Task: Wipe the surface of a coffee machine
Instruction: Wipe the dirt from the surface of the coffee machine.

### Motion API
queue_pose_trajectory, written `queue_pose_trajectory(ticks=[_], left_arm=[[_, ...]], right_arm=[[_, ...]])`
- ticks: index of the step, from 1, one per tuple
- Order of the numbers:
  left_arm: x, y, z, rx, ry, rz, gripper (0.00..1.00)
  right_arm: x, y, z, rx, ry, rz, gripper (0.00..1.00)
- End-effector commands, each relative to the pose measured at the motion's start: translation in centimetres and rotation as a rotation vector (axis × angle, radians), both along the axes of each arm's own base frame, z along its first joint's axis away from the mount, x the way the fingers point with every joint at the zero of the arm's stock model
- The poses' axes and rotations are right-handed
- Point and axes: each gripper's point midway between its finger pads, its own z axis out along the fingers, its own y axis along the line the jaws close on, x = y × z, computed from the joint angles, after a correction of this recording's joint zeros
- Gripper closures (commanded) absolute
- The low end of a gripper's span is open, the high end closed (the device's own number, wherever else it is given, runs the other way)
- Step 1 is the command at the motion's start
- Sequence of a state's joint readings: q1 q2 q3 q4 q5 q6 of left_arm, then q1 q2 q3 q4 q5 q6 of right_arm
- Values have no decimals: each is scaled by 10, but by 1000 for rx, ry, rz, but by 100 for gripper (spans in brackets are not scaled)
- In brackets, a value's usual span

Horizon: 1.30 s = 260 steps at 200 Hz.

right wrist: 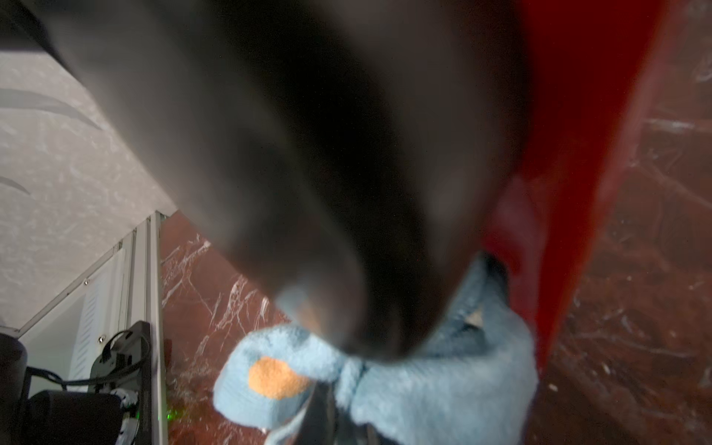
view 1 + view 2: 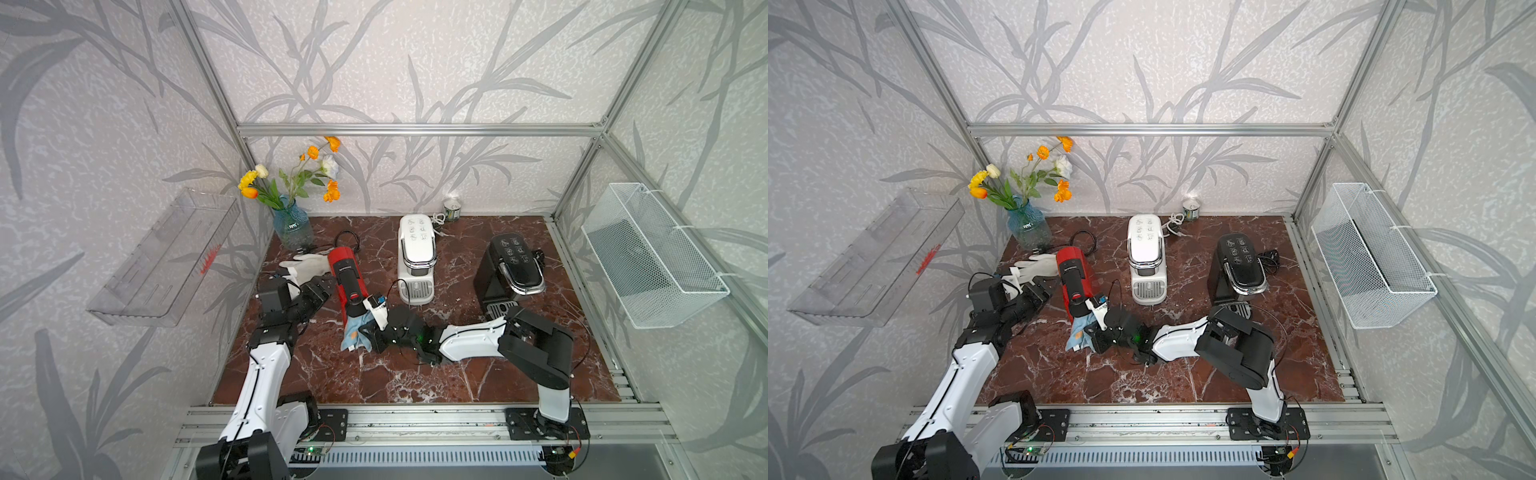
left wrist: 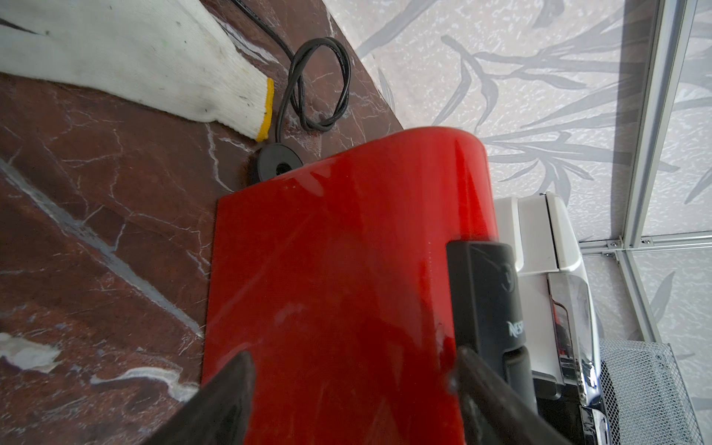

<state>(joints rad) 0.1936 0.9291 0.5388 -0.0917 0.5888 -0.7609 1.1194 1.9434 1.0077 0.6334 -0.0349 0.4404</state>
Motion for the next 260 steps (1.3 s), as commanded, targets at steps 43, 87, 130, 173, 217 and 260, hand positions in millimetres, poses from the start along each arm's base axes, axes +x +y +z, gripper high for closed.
queue_pose_trajectory(ticks=[43,87,130,173,217,260], left_arm=[[-7,-22,-13,-31,37,-99,20],[-8,-26,-9,-21,36,-116,20],[-9,-25,-8,-10,34,-109,20],[-6,-26,4,-5,16,-116,20],[3,-24,35,36,-39,-119,20],[13,-30,57,94,-70,-149,20]], right_arm=[[22,8,57,193,-239,-93,100],[44,18,19,172,-270,-150,100],[51,20,-24,80,-189,-171,100],[45,4,-61,-8,-71,-199,100],[29,-28,-74,-10,11,-234,100],[17,-42,-51,26,3,-224,100]])
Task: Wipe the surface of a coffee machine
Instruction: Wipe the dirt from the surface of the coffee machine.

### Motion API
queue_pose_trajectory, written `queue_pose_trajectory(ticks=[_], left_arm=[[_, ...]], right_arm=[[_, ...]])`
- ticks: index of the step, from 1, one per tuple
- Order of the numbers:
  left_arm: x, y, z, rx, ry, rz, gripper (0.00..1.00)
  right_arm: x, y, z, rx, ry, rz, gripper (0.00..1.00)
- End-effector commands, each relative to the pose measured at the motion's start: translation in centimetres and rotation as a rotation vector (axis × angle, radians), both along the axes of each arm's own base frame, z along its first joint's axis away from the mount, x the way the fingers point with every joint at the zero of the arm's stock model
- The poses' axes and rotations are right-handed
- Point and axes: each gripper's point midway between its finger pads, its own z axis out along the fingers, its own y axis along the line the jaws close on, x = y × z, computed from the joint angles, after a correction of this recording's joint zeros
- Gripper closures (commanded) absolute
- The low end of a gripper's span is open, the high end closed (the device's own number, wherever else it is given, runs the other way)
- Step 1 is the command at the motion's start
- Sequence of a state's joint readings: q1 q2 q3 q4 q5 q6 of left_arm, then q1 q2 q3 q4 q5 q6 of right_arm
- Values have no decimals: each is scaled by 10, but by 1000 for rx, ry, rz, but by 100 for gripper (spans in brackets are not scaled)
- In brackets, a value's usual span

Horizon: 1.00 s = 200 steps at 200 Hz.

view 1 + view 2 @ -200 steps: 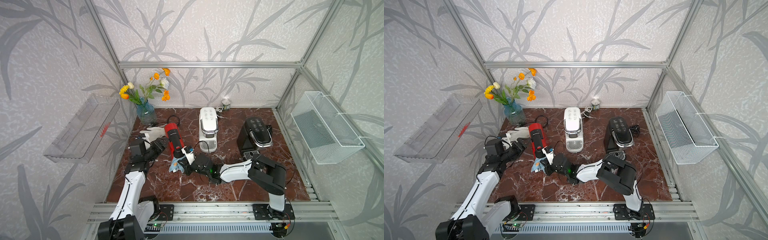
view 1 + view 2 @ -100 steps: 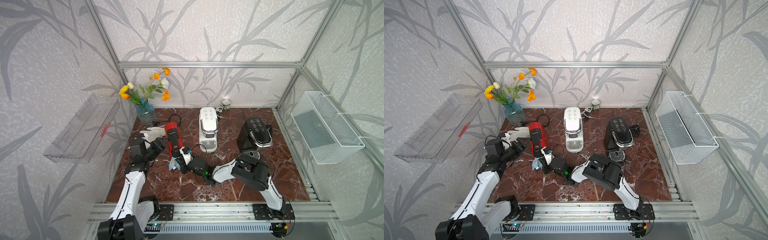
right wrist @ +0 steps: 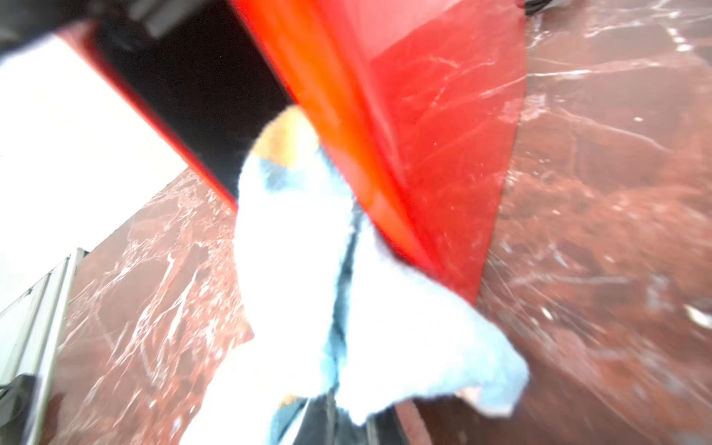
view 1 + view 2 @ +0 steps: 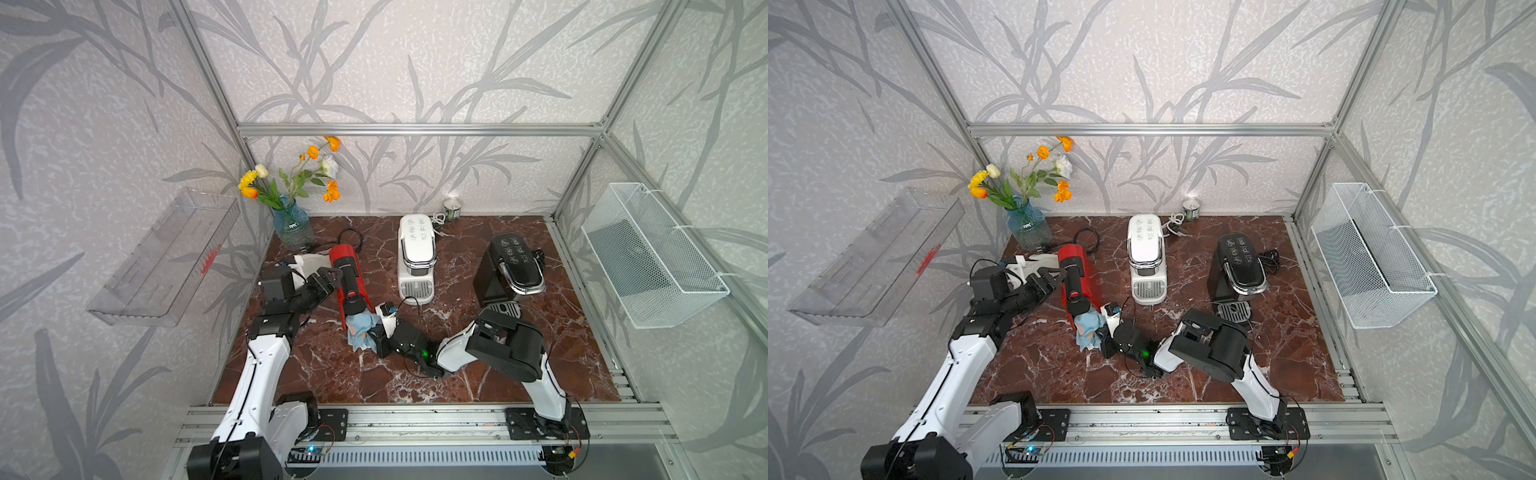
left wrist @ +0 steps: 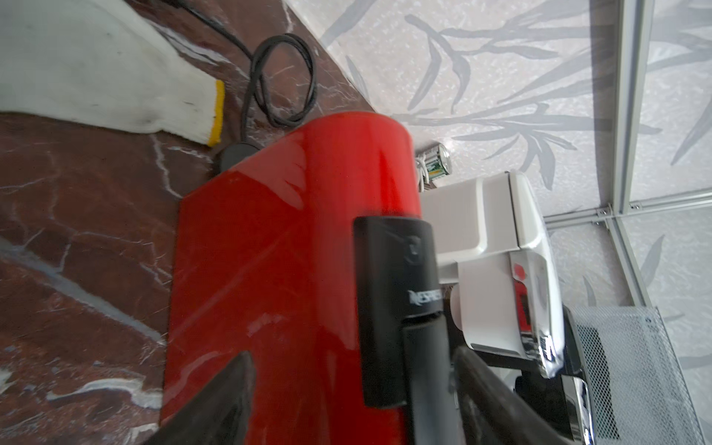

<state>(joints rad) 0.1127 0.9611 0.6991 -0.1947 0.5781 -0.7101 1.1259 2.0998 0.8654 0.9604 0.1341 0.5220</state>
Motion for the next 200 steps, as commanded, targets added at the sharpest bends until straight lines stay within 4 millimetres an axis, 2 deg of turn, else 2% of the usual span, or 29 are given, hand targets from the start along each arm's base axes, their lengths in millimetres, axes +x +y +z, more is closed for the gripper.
queue_pose_trajectory(ticks=[1,48,65,85,102,117,145,167,200], left_arm=[[4,-8,15,46,-28,-55,20],[12,-11,38,132,-65,-54,20],[16,-13,36,151,-62,-51,21],[21,-17,22,167,-22,-65,22],[24,-18,7,187,23,-72,22],[25,-19,-6,202,60,-83,23],[22,-20,-26,219,113,-101,23],[16,-17,-34,219,130,-85,24],[9,-16,-43,197,123,-54,24]], right_arm=[[2,-15,11,-8,4,-43,100],[7,7,84,104,-112,-2,100],[9,20,107,155,-156,19,100],[16,31,120,198,-196,20,100],[22,39,117,219,-215,8,100],[28,42,105,225,-225,-14,100],[41,40,86,233,-267,-84,100],[56,38,77,210,-288,-133,100],[80,38,47,120,-205,-182,100]])
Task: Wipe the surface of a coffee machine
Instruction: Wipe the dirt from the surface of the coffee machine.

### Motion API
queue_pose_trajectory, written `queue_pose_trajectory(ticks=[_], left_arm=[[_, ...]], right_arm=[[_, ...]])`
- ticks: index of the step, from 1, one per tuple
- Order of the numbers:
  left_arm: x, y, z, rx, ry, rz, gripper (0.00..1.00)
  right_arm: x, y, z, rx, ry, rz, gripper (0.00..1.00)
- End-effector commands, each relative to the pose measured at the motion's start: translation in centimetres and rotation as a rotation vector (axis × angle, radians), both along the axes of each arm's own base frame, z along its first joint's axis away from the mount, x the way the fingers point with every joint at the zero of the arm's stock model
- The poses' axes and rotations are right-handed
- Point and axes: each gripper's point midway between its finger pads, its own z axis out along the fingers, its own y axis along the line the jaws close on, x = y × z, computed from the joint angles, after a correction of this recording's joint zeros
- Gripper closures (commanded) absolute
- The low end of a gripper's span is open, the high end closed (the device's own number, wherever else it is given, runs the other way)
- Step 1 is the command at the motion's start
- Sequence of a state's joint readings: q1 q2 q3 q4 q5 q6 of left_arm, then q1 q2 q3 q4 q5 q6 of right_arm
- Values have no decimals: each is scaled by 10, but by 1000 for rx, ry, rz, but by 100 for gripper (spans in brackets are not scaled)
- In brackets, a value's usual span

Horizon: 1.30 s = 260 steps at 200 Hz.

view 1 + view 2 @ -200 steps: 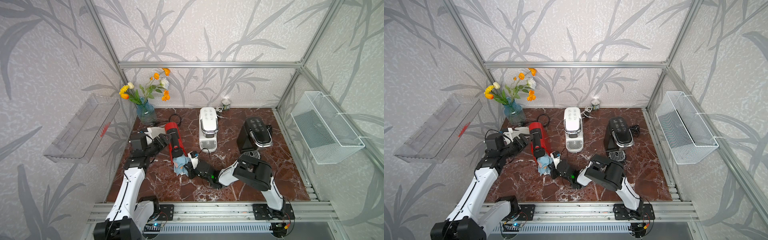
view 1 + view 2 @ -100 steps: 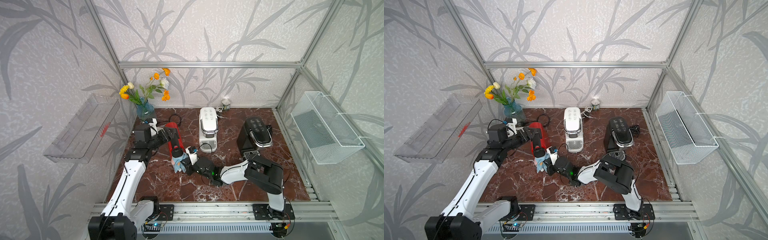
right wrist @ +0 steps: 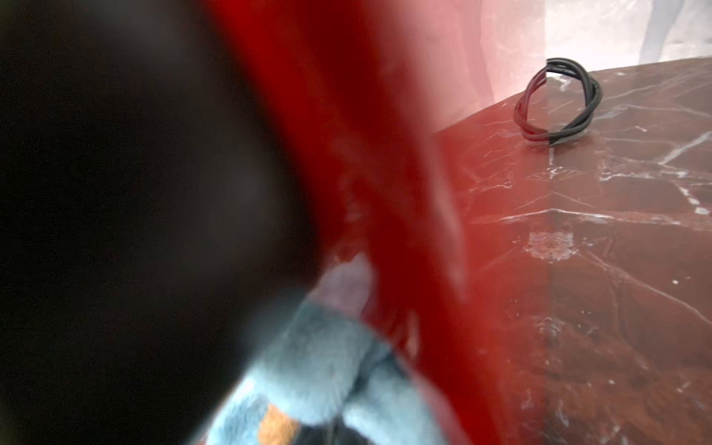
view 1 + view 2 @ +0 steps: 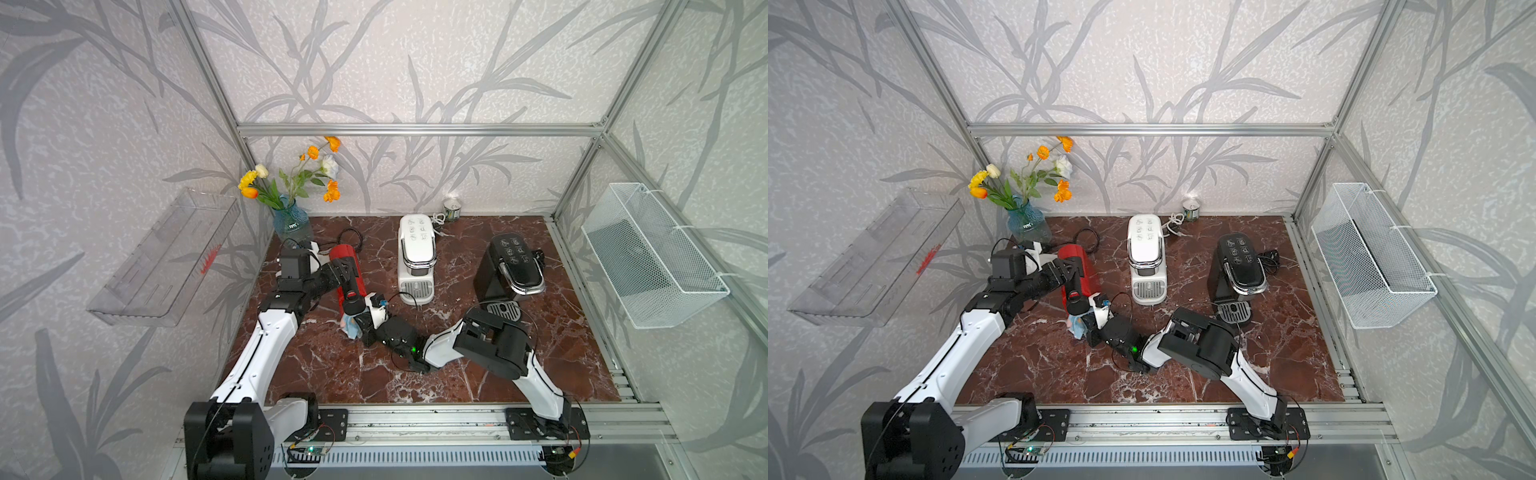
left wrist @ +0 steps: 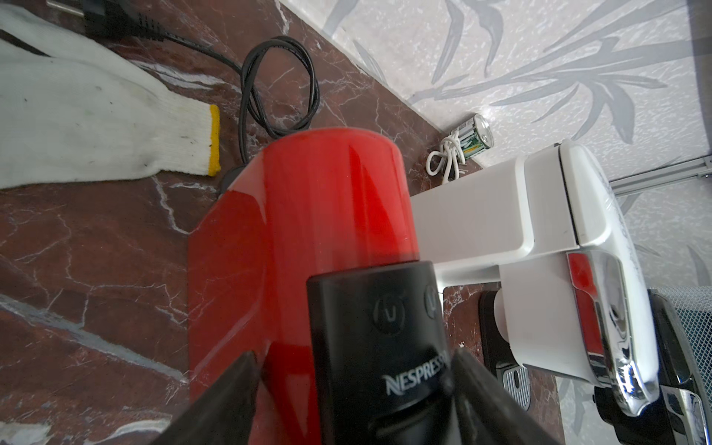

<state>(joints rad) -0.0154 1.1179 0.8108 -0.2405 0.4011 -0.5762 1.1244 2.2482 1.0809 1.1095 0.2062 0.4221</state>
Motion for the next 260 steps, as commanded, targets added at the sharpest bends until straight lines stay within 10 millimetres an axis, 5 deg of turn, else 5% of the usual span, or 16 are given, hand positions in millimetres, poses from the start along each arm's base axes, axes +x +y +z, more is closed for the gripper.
queue_pose_trajectory(ticks=[1,72,120,168,210,260], left_arm=[[-17,-2,-28,1,77,1,24],[-19,-4,-34,-3,100,-15,24],[-20,-7,-29,-23,84,-14,24],[-21,-6,-28,-14,81,-13,24],[-19,-9,-29,-29,84,-25,25],[-21,-10,-27,-32,81,-27,25]], right_arm=[[45,-8,7,-2,-6,-136,100],[25,-33,-58,-122,181,-142,100],[-1,-55,-64,-101,253,-118,100],[-21,-60,-13,-8,190,-57,100],[-17,-34,50,113,96,4,100],[7,-12,73,181,22,-20,100]])
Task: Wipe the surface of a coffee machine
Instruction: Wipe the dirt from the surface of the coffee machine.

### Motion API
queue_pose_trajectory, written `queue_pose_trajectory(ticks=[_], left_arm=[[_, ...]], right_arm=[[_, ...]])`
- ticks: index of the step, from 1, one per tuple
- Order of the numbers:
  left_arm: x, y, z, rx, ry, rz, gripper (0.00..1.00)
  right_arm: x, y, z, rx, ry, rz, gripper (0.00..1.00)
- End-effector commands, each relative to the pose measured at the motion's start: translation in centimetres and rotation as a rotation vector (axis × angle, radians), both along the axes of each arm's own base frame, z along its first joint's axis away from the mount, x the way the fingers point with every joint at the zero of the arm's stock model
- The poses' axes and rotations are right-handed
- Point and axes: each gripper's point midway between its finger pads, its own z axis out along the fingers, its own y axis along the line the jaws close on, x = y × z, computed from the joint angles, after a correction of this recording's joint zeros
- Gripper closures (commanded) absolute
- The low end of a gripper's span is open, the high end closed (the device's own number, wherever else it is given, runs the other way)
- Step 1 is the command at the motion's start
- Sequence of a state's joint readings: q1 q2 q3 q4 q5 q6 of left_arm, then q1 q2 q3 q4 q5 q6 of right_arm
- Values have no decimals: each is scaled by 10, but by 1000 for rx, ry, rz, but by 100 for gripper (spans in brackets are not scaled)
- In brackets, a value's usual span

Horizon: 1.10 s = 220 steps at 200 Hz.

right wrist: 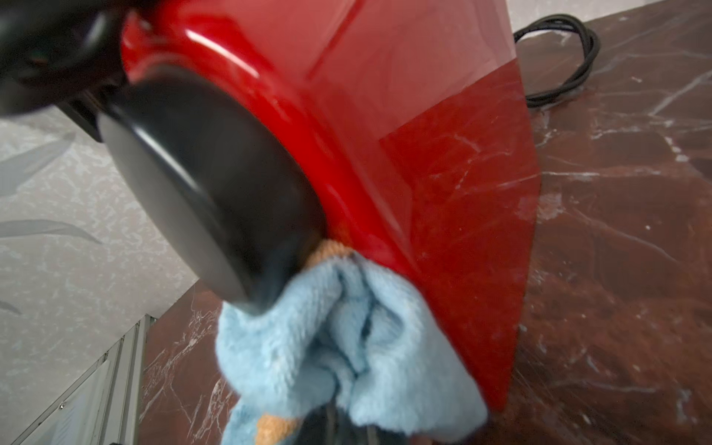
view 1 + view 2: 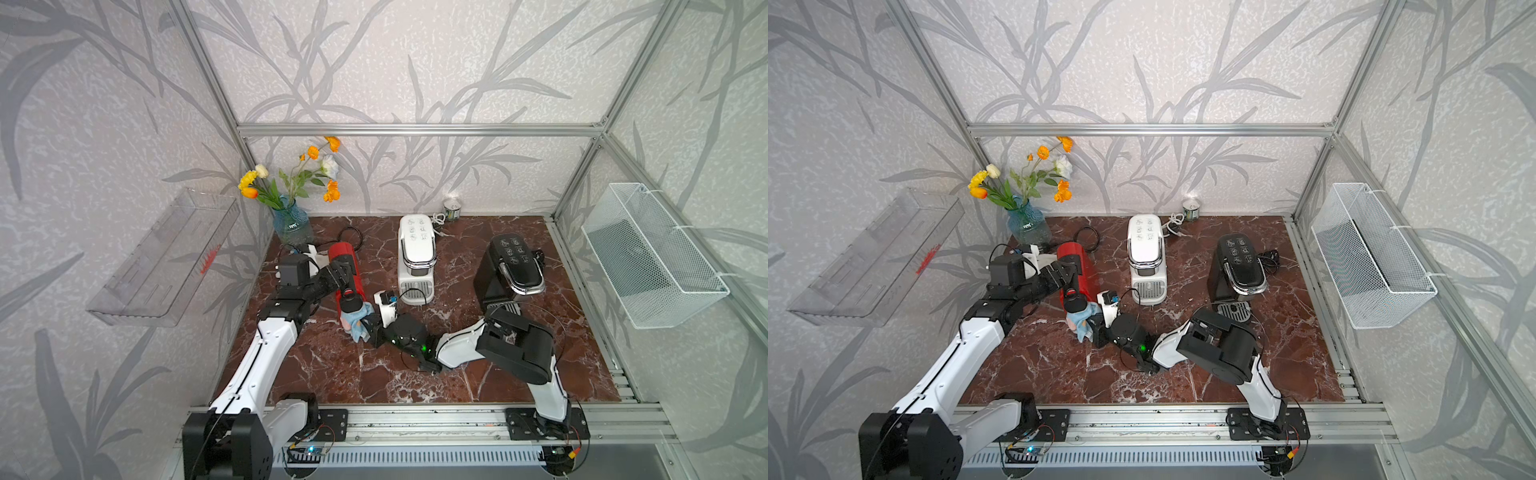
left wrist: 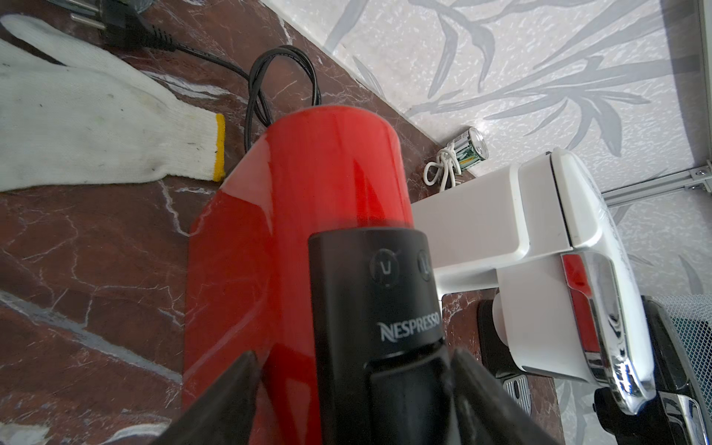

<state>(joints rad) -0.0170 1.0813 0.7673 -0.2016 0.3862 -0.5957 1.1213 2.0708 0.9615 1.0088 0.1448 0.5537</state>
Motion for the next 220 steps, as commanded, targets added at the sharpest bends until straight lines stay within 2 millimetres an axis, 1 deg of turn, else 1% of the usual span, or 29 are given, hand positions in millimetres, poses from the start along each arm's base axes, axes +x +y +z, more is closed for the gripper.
queue_pose_trajectory(ticks=[1,37,50,60,79,96,125,145,173,195,220], left_arm=[[-18,-12,-26,-26,107,-50,25],[-18,-14,-35,-38,125,-54,25],[-19,-15,-36,-39,136,-61,25],[-20,-15,-36,-38,137,-61,25],[-22,-15,-35,-38,132,-54,25],[-23,-14,-35,-36,132,-52,25],[-22,-14,-34,-36,129,-55,25],[-24,-13,-30,-27,120,-56,26],[-25,-6,-20,-13,37,-8,26],[-27,-3,-18,5,28,-5,26],[-25,-7,-20,0,47,-29,26]], right_arm=[[27,9,49,137,-108,-70,100],[48,13,47,156,-167,-132,100],[56,15,43,146,-184,-152,100],[64,18,36,119,-174,-161,100],[78,18,12,66,-122,-185,100],[80,14,-9,43,-79,-194,100],[72,9,-45,-2,13,-184,100],[62,5,-61,-31,55,-169,100],[45,-4,-67,-69,68,-146,100],[34,-19,-68,-64,90,-144,100],[22,-39,-60,-29,118,-150,100]])
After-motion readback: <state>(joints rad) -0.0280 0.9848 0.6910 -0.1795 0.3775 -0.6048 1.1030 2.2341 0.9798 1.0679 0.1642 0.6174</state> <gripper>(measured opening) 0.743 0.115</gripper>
